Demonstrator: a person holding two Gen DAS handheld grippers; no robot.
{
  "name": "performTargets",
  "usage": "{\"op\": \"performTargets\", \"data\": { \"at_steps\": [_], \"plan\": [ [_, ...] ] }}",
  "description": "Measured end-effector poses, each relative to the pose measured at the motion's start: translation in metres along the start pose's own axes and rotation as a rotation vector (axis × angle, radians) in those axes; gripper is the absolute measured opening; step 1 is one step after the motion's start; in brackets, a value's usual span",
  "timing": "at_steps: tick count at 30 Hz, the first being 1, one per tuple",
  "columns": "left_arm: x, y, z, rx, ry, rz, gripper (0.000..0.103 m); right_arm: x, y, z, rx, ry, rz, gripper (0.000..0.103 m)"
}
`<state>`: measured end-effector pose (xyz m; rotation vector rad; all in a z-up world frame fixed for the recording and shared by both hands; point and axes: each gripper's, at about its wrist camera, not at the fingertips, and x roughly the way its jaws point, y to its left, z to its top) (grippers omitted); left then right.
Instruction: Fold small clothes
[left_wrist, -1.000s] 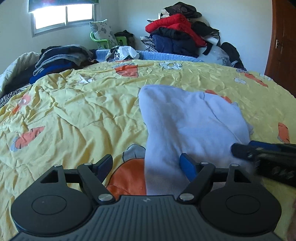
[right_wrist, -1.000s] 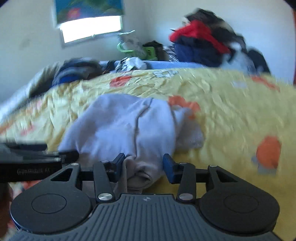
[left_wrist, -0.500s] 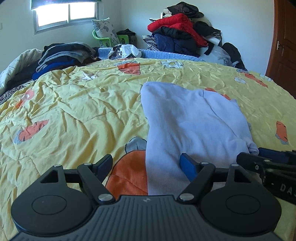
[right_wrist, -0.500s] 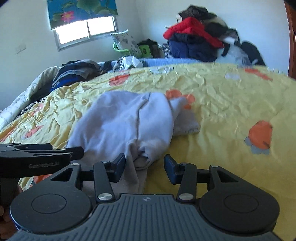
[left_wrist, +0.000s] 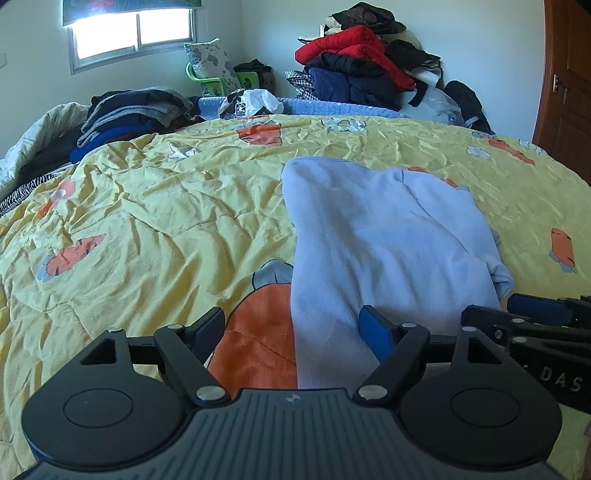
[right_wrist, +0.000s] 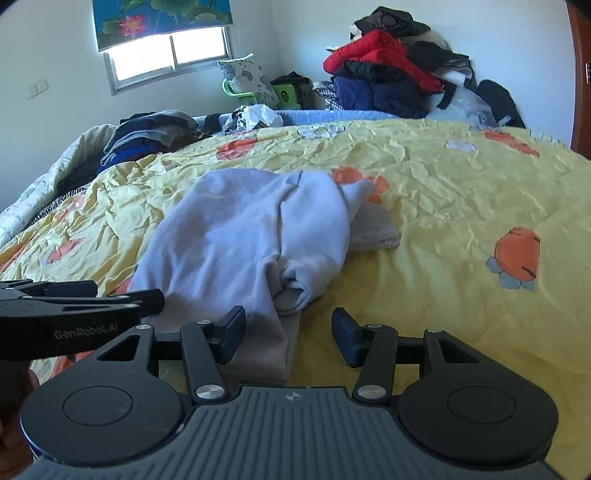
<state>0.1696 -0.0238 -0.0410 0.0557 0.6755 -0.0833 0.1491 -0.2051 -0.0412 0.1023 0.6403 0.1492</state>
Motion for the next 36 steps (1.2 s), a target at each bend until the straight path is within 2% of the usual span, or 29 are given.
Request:
{"op": "performTargets", "data": {
  "at_steps": [5, 14, 20, 29, 36],
  "plan": [
    [-0.003, 0.001, -0.003, -0.031, 0.019, -0.018, 0.080, 0.012, -0.002, -0.001, 0.018, 0.024, -0.003, 0.060],
    [-0.012, 0.006, -0.009, -0.048, 0.021, -0.025, 0.080, -0.002, 0.001, -0.006, 0.037, 0.014, -0.004, 0.063],
    [-0.010, 0.002, -0.012, -0.014, 0.024, -0.007, 0.079, 0.003, 0.009, -0.008, -0.023, 0.028, -0.045, 0.073],
    [-0.016, 0.006, -0.018, -0.022, 0.021, -0.018, 0.079, -0.016, 0.007, -0.014, 0.012, 0.005, -0.036, 0.073],
    [-0.012, 0.022, -0.020, -0.034, 0.017, -0.108, 0.079, -0.017, -0.008, -0.016, 0.099, 0.019, 0.026, 0.073]
  ]
}}
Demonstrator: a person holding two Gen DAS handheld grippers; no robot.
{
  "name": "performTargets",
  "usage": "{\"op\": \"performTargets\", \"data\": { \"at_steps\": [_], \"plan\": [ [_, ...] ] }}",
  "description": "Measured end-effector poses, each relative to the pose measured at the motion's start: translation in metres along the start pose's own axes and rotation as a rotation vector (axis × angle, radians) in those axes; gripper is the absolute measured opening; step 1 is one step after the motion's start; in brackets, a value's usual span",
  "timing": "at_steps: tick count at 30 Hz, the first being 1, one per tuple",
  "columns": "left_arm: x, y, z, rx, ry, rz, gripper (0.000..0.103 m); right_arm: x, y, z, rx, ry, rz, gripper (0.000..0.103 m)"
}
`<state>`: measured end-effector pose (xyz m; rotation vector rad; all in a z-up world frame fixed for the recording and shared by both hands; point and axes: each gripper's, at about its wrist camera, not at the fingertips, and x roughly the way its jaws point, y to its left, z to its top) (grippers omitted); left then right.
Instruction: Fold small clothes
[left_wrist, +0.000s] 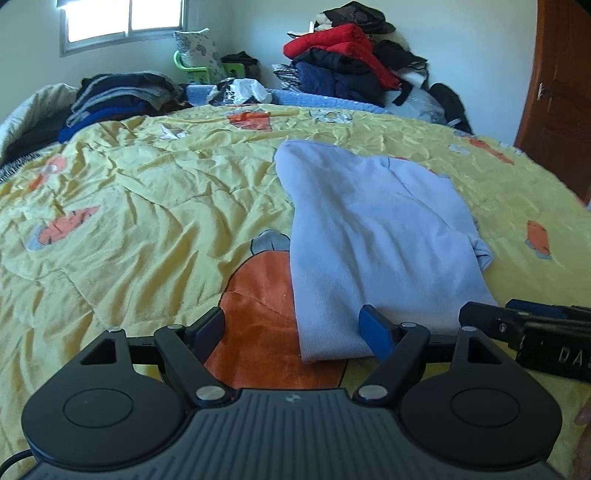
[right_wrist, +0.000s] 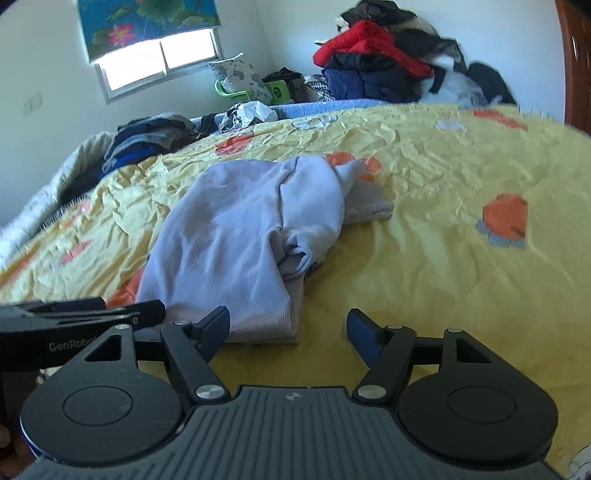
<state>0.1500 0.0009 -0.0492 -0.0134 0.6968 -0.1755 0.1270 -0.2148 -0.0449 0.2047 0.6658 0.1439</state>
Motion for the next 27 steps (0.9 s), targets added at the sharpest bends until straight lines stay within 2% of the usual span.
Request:
{"op": "performTargets", "data": {
  "at_steps": [2, 8, 12, 20, 27],
  "plan": [
    [-0.001, 0.005, -0.002, -0.008, -0.004, -0.007, 0.080, 0.001, -0.002, -0.001, 0.011, 0.002, 0.003, 0.073],
    [-0.009, 0.005, -0.007, -0.004, -0.013, 0.023, 0.080, -0.001, 0.012, -0.006, -0.075, 0.013, -0.042, 0.074],
    [-0.018, 0.005, -0.011, -0.001, -0.024, 0.044, 0.080, -0.010, 0.017, -0.011, -0.104, -0.001, -0.048, 0.080],
    [-0.027, 0.009, -0.023, -0.016, -0.008, 0.063, 0.080, -0.016, 0.015, -0.021, -0.093, 0.005, -0.058, 0.081],
    [-0.035, 0.008, -0.033, -0.008, -0.001, 0.062, 0.080, -0.026, 0.018, -0.031, -0.099, 0.006, -0.060, 0.089]
  ]
}}
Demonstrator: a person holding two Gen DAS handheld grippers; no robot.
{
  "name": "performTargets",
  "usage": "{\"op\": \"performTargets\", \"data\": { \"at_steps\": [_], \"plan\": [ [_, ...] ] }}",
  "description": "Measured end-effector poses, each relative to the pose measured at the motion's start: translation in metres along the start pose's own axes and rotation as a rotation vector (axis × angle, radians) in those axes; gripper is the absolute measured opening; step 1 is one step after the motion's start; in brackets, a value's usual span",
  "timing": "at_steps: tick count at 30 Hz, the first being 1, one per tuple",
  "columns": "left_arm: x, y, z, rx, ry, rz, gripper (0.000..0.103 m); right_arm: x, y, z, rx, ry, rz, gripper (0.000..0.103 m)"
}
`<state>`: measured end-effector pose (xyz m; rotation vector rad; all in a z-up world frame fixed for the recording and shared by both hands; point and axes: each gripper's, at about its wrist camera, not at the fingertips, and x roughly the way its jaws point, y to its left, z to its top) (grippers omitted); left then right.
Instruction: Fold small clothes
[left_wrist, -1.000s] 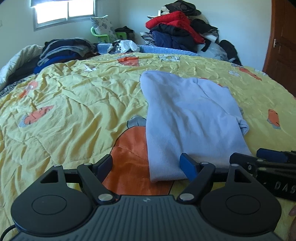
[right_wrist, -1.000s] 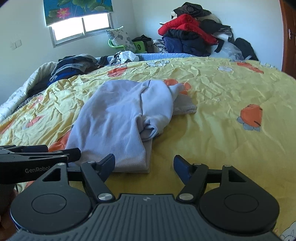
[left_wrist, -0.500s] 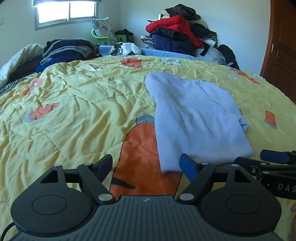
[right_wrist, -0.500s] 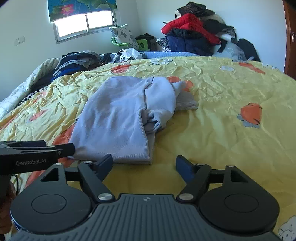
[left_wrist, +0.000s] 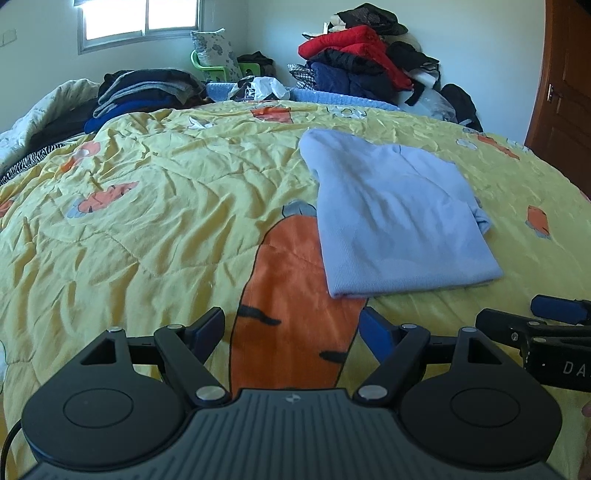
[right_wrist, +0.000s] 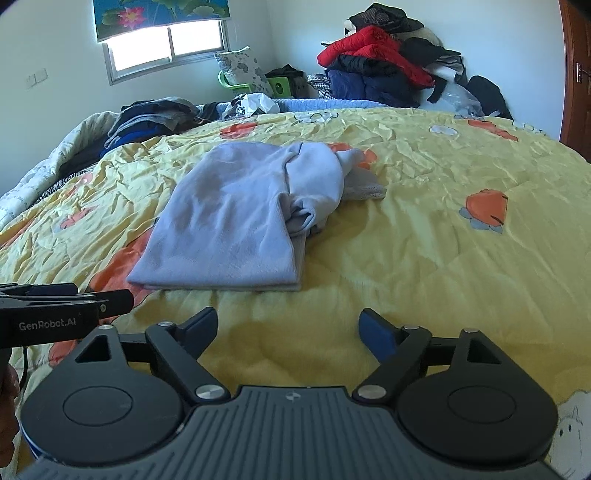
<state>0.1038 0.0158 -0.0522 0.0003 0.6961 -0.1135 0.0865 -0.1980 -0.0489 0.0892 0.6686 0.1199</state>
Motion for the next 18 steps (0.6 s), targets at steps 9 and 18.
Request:
{"op": "performTargets", "data": {
  "at_steps": [9, 18],
  "plan": [
    [-0.005, 0.001, -0.008, 0.005, 0.004, 0.004, 0.080, -0.011, 0.004, -0.010, -0.012, 0.006, -0.005, 0.095],
    [-0.014, 0.002, -0.020, 0.010, -0.004, 0.009, 0.080, -0.019, 0.009, -0.018, -0.038, 0.009, -0.024, 0.097]
  ]
}}
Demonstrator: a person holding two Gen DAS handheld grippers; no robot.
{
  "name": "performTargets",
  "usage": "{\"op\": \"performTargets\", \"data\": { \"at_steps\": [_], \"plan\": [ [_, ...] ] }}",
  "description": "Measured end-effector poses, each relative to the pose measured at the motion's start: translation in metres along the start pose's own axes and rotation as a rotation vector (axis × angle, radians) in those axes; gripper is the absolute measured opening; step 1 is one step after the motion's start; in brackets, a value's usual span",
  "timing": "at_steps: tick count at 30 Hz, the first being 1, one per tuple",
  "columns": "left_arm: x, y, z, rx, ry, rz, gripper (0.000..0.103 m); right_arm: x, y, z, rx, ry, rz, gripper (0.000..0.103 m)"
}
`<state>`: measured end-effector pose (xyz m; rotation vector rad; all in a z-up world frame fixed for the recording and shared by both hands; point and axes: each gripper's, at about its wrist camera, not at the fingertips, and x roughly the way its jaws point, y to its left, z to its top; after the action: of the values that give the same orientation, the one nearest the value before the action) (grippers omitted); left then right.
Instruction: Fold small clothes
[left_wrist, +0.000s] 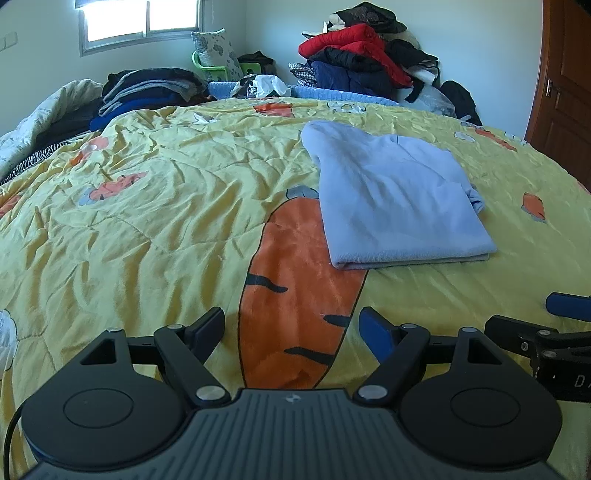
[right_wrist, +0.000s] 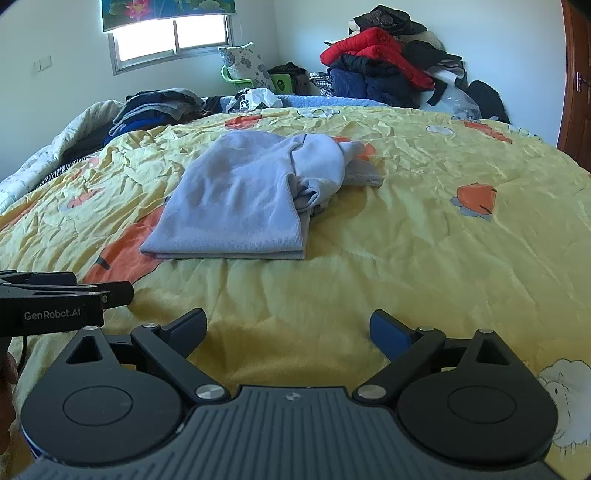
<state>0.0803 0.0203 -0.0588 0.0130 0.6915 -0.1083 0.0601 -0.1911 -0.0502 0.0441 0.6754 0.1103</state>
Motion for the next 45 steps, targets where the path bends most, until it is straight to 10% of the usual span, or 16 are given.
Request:
{"op": "performTargets", "data": {
  "at_steps": [45],
  "plan": [
    [-0.007, -0.003, -0.021, -0.001, -0.041, 0.054, 0.101, -0.002, 0.007, -0.016, -0.027, -0.005, -0.078, 0.102]
  ]
}}
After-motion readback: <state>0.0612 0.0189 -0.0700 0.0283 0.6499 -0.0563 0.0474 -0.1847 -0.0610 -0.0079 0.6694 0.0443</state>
